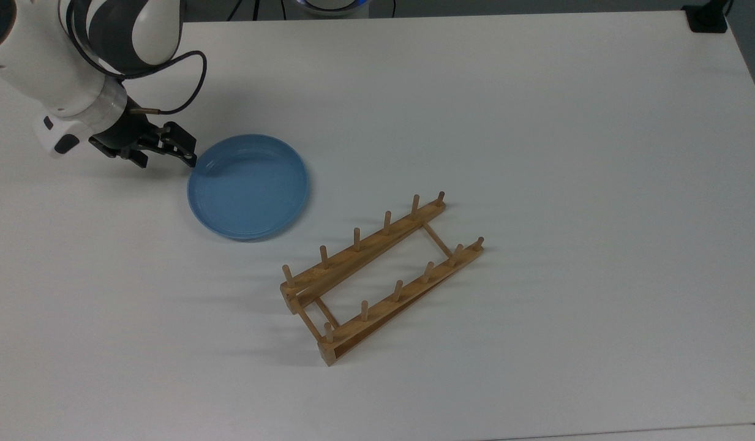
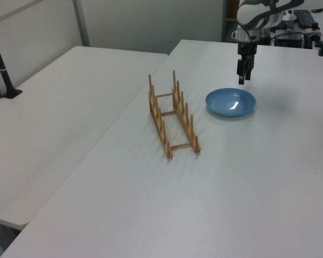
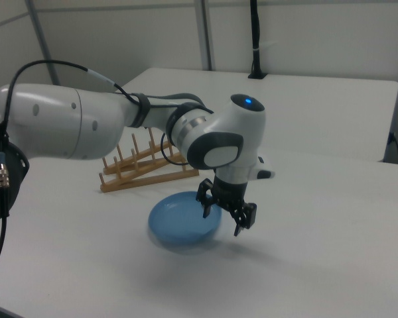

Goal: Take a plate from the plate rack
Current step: 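Open the gripper and raise it away from the plate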

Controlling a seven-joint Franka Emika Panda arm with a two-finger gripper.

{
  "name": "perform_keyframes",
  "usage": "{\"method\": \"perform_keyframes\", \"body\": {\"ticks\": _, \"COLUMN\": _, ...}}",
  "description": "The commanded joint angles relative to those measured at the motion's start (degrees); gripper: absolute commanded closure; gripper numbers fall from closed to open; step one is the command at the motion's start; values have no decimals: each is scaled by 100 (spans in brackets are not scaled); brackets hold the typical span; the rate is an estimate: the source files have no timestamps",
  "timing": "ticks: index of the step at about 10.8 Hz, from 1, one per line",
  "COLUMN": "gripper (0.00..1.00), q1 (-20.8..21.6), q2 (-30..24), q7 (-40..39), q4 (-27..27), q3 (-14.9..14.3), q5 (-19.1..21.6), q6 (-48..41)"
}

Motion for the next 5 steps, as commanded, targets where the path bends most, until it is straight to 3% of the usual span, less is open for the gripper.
{"method": "perform_keyframes", "body": {"ticks": 1, "gripper": 1, "q1": 620, "q2": -994, "q7": 261, "q4": -157, "q3": -6, "q5": -350, "q6": 65}}
{"method": "perform_keyframes", "body": {"ticks": 4, "gripper": 0, "q1": 1569, "q2": -1839, "q7": 2208, "q4": -131, "q3": 81, "q5": -2025, "q6": -311}}
{"method": "perform_keyframes", "body": {"ticks": 5, "gripper": 0, "q1": 1711, "q2": -2024, "q7": 2362, "q4": -122, "q3": 108, "q5": -2170, "q6": -522}}
